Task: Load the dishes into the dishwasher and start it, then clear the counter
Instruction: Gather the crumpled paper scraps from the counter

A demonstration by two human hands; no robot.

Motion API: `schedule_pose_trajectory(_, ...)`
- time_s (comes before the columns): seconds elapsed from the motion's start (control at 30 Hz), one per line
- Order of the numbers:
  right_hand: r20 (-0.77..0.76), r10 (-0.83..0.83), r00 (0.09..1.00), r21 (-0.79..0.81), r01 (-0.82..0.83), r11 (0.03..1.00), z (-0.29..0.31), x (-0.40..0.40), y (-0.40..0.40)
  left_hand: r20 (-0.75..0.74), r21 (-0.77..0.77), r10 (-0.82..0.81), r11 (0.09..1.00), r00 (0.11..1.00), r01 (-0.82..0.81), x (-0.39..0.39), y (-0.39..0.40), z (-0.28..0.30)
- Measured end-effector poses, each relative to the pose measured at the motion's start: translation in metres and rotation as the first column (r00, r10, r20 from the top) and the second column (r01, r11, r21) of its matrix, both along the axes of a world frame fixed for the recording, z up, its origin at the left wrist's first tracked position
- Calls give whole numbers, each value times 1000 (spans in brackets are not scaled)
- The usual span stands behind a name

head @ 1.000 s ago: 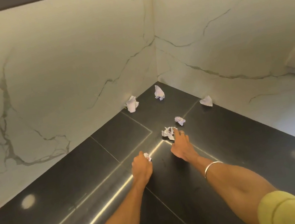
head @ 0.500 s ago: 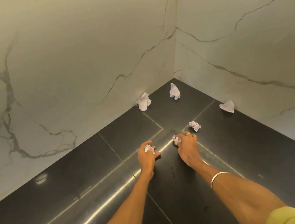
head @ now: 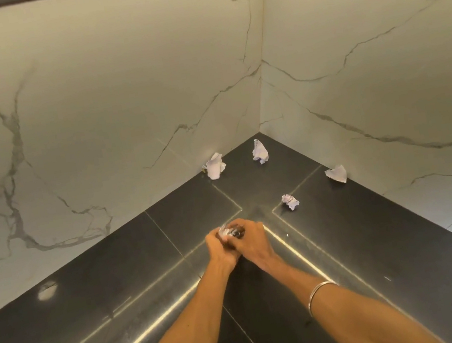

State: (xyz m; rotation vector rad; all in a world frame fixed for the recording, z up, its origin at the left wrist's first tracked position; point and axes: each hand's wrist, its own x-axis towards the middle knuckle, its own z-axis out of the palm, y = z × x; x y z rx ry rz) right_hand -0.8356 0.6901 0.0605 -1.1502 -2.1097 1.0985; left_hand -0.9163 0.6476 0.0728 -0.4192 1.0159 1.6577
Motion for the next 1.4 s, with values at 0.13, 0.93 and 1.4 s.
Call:
schedule_pose_trajectory(0.13, 77, 102, 992, 23, -105, 994, -3, 6, -11, 5, -67, -34, 997, 999, 35, 4, -2, -10)
schedule_pose_trajectory(0.93, 508, -209, 836, 184, 131, 974, -13, 77, 103, 33, -55, -179, 982, 983, 180, 15, 44, -37)
schedule_pose_trajectory(1.4, 118, -101, 988, 51, 96, 994, 26, 39, 46, -55, 67, -125, 989, 991, 129, 28, 32, -37)
